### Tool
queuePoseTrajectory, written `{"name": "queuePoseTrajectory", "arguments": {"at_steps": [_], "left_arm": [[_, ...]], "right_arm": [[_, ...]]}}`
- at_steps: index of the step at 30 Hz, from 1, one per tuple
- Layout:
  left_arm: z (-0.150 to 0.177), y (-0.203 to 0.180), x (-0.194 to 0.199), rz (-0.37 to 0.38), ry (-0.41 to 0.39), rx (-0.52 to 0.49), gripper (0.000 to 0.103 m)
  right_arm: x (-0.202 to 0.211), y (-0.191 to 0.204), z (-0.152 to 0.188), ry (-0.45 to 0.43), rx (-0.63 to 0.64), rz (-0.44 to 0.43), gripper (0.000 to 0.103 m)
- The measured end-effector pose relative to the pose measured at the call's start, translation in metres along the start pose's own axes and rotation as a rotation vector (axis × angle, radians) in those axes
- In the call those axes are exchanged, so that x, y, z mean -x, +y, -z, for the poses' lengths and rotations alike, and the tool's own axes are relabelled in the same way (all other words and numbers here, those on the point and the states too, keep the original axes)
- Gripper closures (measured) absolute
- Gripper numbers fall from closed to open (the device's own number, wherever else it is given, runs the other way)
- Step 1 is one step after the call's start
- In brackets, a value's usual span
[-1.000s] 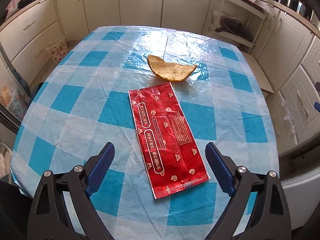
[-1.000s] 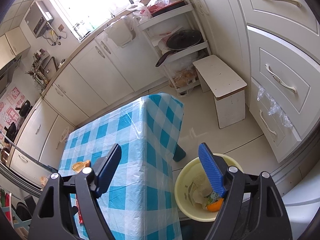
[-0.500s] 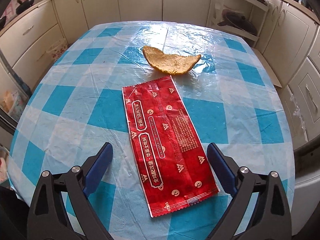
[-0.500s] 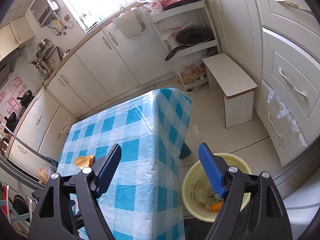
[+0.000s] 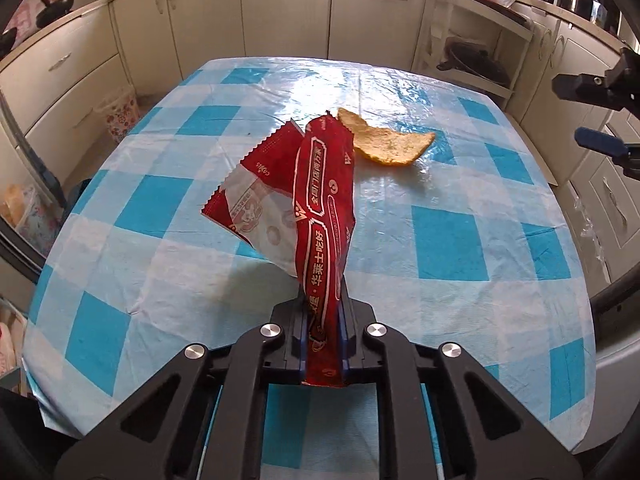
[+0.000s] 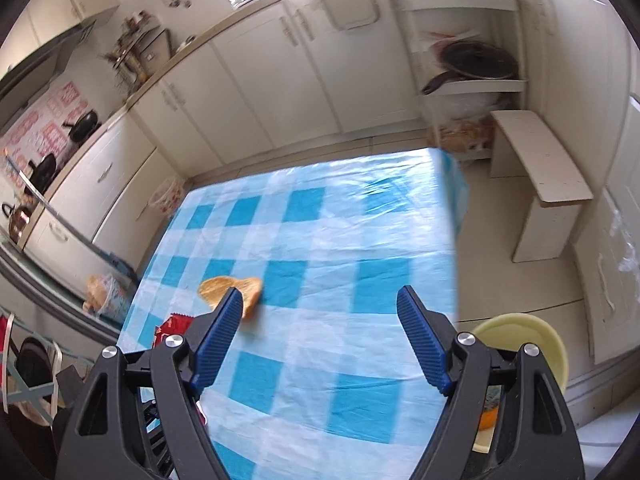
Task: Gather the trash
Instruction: 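Grasp the red wrapper with the left tool while the right tool grasps an orange peel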
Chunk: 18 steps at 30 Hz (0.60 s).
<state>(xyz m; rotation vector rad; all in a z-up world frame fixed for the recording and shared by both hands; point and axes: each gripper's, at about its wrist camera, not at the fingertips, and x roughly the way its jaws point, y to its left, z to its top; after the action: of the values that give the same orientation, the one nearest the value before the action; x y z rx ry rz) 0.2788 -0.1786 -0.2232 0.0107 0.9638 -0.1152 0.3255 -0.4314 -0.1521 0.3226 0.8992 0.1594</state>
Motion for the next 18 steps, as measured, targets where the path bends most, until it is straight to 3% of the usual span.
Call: {"name": "queuePoseTrajectory", "arguments": {"at_steps": [7, 13, 16, 18], "left_arm": [[0.001, 0.043, 0.005, -0.018, -0.018, 0.056, 0.093], [0.001, 0.068, 0.005, 0.003, -0.015, 0.089, 0.093], [0.001, 0.075, 0.006, 0.017, -0.016, 0.096, 0.093], [0.000, 0.077, 0.006, 0.020, -0.016, 0.100, 0.093]], "right_arm": [[-0.065, 0.038, 0.004, 0.125, 0.016, 0.018, 0.028], [-0.099, 0.047, 0.008, 0.160, -0.012, 0.042, 0.038], [-0.110, 0.049, 0.009, 0.173, -0.022, 0.041, 0.052], [-0.114, 0.048, 0.011, 0.176, -0.030, 0.029, 0.072]]}}
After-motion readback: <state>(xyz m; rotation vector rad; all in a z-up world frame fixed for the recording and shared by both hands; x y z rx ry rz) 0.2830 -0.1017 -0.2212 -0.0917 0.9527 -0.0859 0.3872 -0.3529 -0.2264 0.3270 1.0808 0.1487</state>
